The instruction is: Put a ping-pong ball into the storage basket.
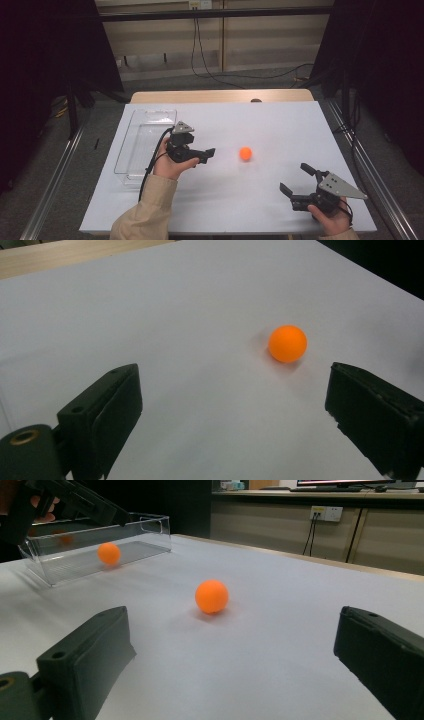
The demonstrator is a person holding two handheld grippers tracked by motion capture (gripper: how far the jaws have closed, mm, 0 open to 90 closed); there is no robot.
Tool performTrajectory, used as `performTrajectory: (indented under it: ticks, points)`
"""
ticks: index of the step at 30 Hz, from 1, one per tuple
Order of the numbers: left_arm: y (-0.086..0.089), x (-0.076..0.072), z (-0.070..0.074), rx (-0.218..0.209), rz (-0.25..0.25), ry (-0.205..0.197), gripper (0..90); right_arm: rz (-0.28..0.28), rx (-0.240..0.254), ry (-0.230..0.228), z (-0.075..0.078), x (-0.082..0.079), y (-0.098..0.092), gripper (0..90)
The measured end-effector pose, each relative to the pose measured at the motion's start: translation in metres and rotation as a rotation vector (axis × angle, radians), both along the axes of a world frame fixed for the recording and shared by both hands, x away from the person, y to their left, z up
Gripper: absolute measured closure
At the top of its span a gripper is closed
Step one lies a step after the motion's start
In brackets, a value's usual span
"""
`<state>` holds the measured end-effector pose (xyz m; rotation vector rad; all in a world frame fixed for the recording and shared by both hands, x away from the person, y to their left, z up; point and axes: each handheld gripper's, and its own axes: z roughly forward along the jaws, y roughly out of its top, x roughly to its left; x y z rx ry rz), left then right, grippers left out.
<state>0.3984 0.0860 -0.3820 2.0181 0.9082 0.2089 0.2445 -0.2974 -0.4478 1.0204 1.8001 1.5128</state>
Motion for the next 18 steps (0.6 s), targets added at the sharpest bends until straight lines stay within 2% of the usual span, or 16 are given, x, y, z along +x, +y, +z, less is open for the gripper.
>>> performTrajectory:
  ticks: [8,16,18]
  points:
    - [-0.005,-0.001,-0.001,-0.008,-0.018,-0.013,7.1,0.005,0.000,0.000,0.000,0.000,0.001,1.8]
    - [-0.011,-0.002,-0.005,-0.020,-0.024,-0.002,6.6,0.010,-0.001,0.000,0.000,0.001,0.002,1.9]
    - [-0.014,-0.002,-0.006,-0.025,-0.033,-0.017,6.5,0.010,-0.001,0.002,0.000,0.001,0.002,1.9]
